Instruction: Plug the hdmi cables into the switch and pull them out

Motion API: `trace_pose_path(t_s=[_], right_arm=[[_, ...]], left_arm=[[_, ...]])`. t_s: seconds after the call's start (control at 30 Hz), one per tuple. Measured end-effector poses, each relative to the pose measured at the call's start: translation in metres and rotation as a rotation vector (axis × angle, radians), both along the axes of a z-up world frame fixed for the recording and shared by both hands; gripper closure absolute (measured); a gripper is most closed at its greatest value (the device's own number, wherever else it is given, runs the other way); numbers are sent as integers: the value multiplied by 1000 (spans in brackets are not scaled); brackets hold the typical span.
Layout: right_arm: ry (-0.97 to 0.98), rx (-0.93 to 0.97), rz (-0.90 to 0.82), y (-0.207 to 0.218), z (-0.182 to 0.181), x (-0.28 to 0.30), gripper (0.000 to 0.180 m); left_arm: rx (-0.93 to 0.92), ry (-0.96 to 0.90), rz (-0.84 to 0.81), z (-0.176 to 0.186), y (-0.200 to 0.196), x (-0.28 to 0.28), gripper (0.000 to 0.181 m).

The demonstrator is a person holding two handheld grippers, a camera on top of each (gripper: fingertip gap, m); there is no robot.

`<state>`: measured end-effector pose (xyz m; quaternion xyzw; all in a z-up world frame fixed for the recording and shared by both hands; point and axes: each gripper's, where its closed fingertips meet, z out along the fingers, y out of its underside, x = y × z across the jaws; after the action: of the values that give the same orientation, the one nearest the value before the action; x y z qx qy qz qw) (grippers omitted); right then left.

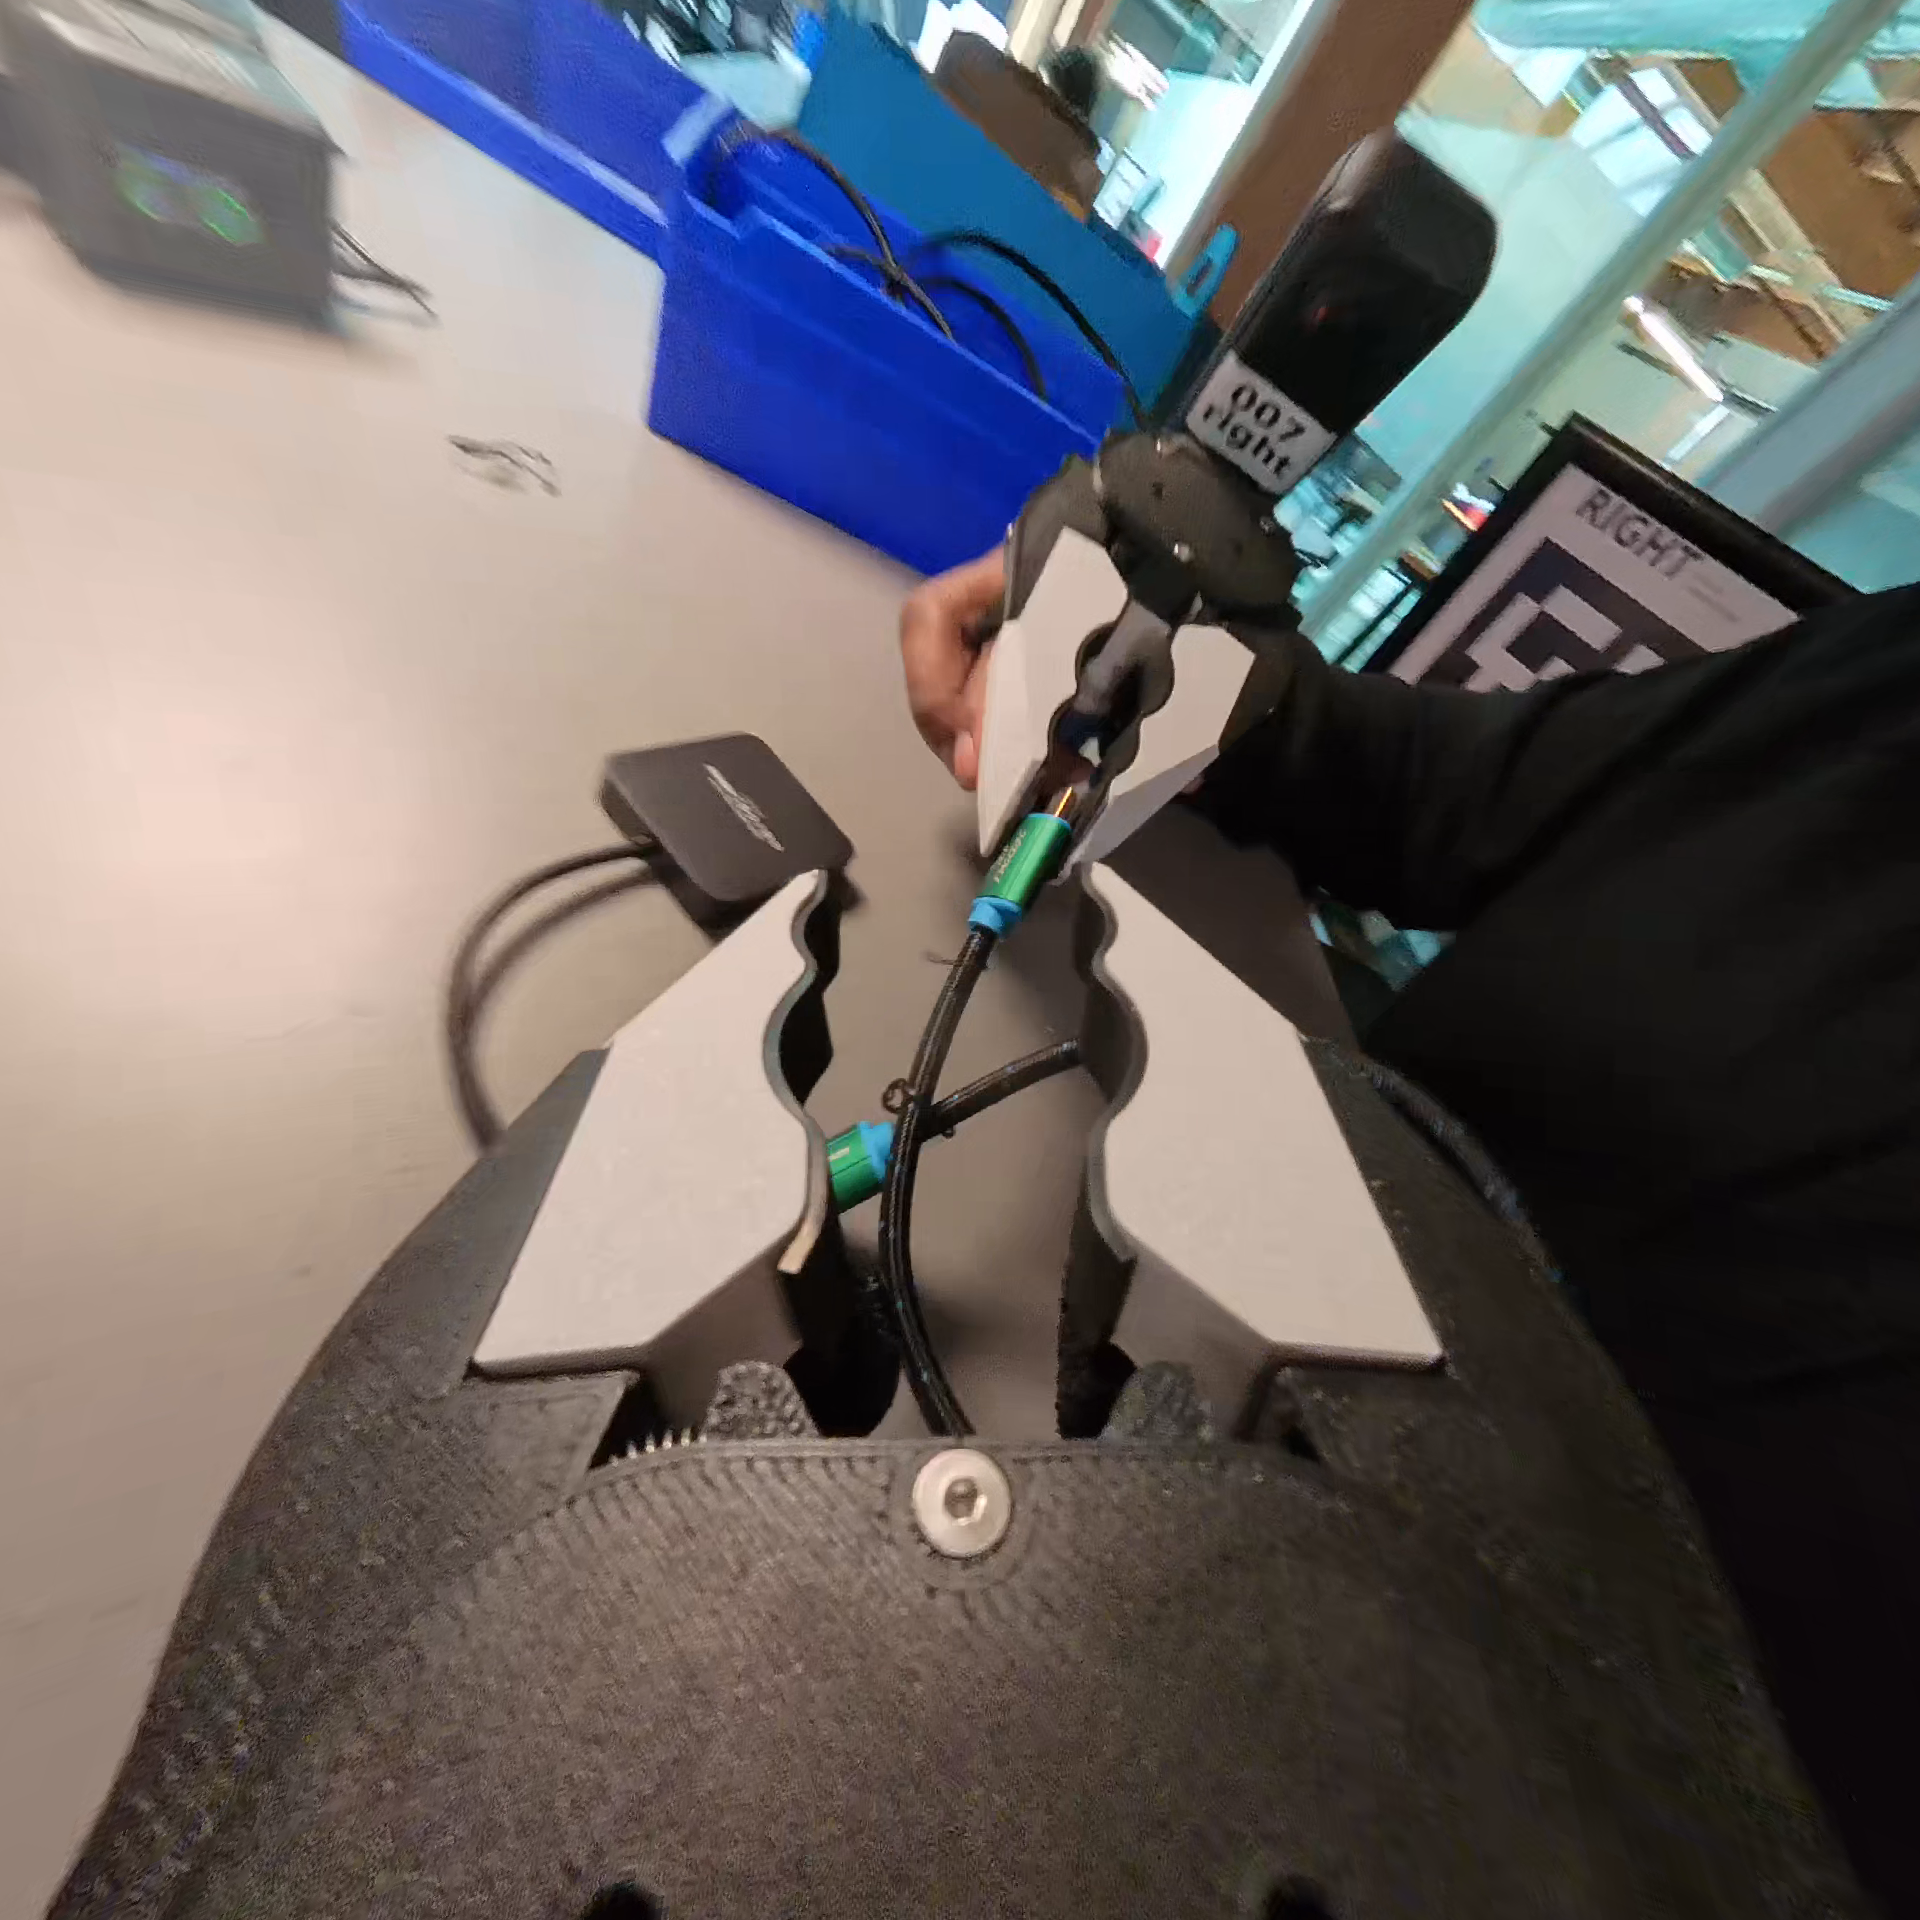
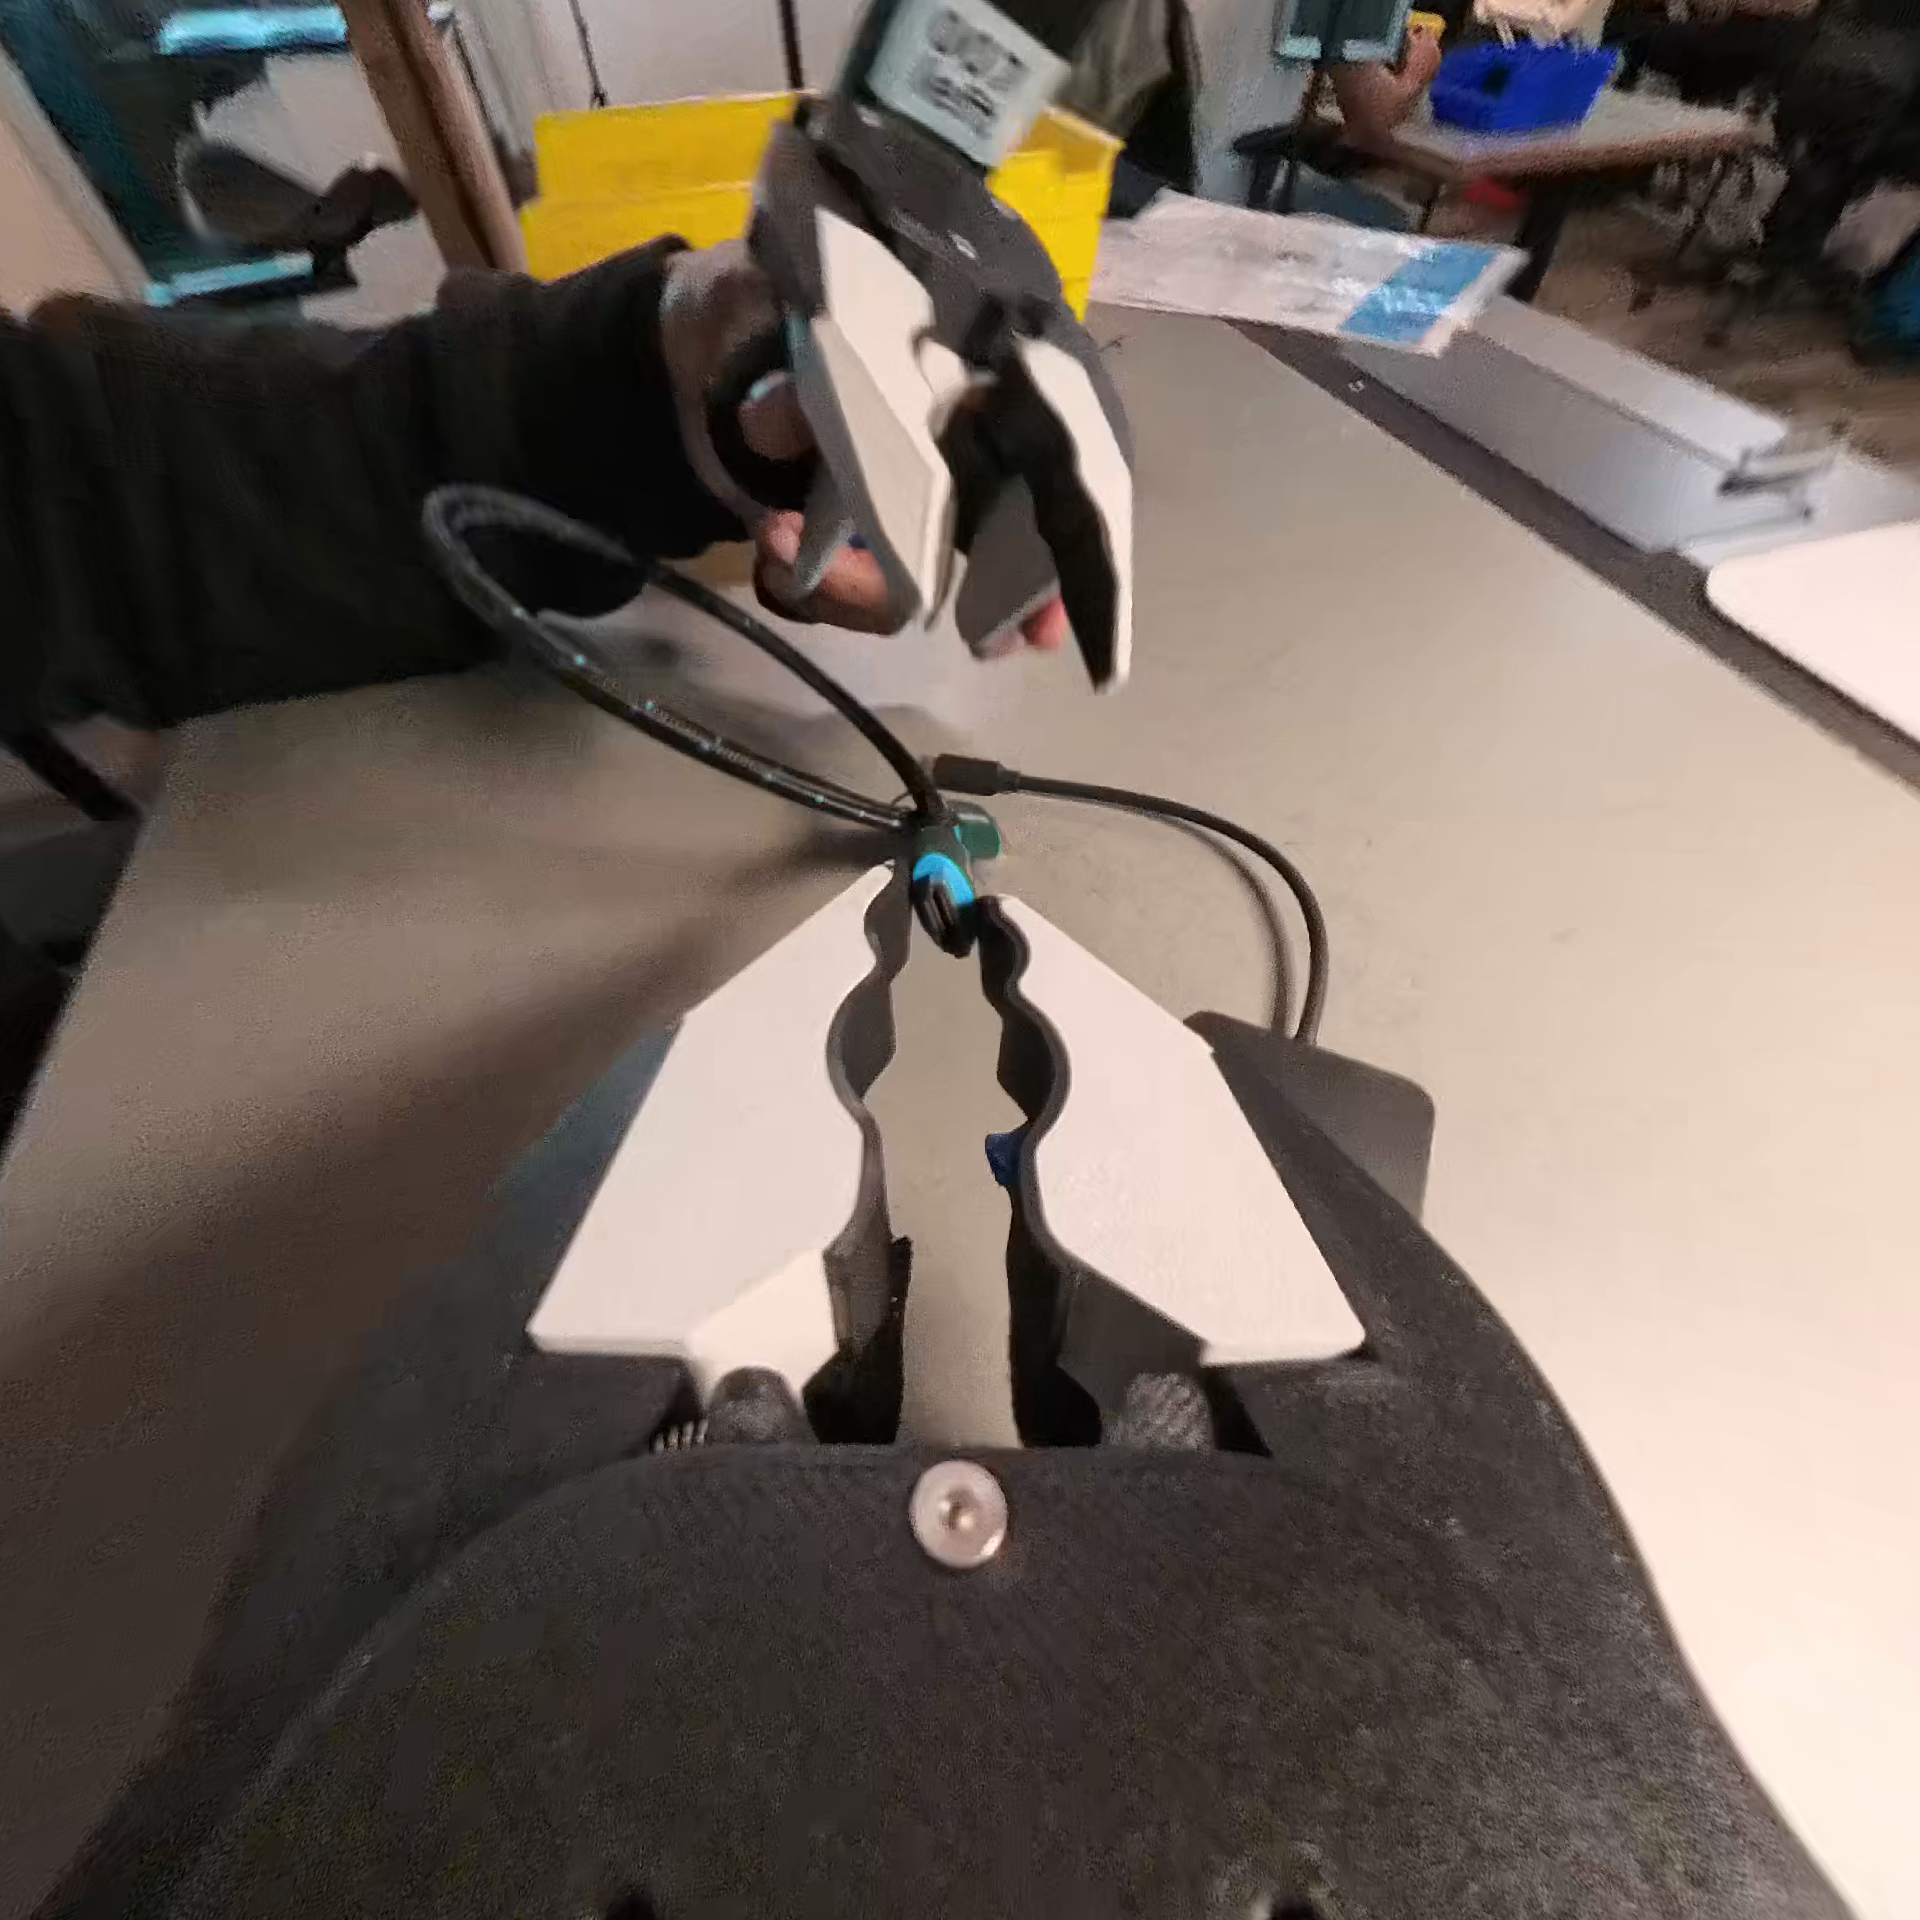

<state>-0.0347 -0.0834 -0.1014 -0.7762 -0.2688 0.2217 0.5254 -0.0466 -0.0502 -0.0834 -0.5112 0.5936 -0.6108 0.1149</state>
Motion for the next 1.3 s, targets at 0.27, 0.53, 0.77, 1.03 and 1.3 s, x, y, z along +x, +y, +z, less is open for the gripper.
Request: trace_pose_path(t_s=[0.27, 0.53, 0.77, 1.03, 1.3], right_arm=[[284, -229, -181, 14, -4, 22, 167], [465, -312, -264, 23, -13, 37, 168], [570, -342, -293, 27, -16, 40, 168], [689, -316, -270, 27, -3, 37, 167], [809, -223, -180, 24, 26, 20, 168]], left_arm=[[328, -94, 257, 48, 51, -20, 129], [402, -294, 322, 119, 23, -56, 145], [-444, 152, 222, 3, -51, 17, 153], [-723, 90, 559, -24, -23, 43, 153], [-846, -157, 613, 3, -8, 39, 146]])
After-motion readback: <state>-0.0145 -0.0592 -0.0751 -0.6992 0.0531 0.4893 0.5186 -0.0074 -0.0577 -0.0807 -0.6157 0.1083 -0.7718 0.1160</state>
